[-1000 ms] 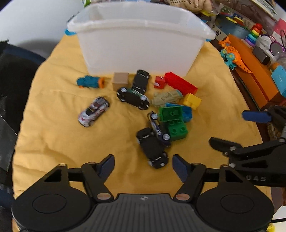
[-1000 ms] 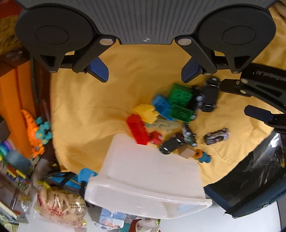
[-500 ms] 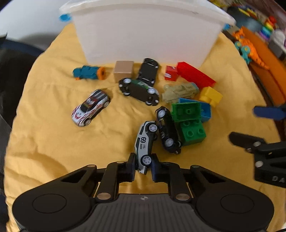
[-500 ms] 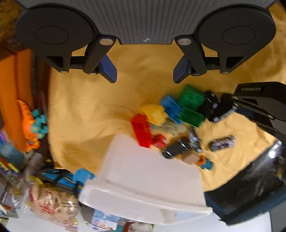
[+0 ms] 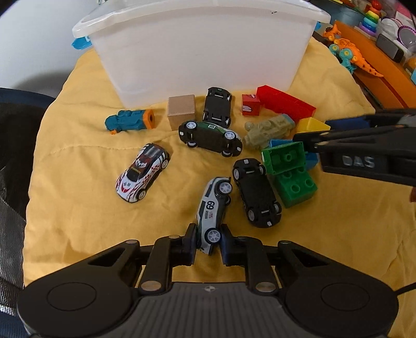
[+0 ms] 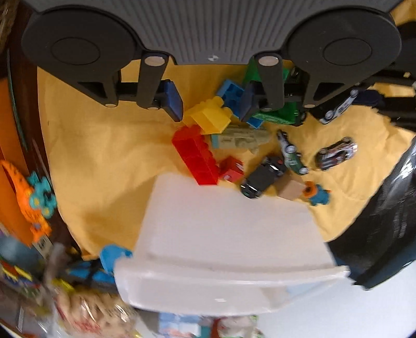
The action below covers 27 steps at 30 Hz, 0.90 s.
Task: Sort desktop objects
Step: 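Grasp the yellow Lego brick with the right gripper while the left holds the car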
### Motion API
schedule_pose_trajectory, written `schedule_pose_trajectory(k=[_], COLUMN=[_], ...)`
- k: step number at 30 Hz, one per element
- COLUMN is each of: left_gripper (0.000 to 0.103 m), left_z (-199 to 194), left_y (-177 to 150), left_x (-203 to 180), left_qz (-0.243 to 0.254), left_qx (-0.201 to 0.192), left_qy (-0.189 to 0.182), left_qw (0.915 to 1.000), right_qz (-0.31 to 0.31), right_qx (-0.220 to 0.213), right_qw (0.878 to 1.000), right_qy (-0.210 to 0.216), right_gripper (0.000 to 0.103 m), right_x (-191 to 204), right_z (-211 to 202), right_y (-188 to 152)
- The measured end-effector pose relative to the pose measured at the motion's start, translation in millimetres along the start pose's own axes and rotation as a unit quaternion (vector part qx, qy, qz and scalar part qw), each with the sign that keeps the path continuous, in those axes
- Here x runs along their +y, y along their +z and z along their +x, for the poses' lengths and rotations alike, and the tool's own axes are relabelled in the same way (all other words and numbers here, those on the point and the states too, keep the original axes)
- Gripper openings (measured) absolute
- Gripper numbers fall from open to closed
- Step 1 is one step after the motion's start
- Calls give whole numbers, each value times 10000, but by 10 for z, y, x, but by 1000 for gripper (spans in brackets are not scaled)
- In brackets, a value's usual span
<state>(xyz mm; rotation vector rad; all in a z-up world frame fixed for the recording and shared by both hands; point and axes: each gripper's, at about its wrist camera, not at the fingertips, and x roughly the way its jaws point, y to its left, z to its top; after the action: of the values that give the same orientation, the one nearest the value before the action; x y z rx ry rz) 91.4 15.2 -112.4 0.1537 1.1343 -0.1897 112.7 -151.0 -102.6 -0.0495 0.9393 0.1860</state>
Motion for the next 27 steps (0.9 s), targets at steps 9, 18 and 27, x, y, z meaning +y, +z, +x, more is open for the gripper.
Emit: schedule_pose_trajectory(k=[9, 18, 27], left_gripper=[21, 21, 21], left_z=[12, -138, -480], left_y=[17, -30, 22], left_x=[28, 58, -28], left_qz=[138, 163, 172], left_qx=[-99, -313, -790], left_qy=[-118, -159, 187], left_qw=[9998, 9993, 9966], right_qz=[831, 554, 202], right_qx=[163, -95, -528], right_qw=[9964, 9983, 9984], right_qy=[-51, -129, -76], right_gripper=[29, 28, 28], right_x=[-160, -127, -26], right_z=[43, -212, -548], right_y=[-11, -96, -71])
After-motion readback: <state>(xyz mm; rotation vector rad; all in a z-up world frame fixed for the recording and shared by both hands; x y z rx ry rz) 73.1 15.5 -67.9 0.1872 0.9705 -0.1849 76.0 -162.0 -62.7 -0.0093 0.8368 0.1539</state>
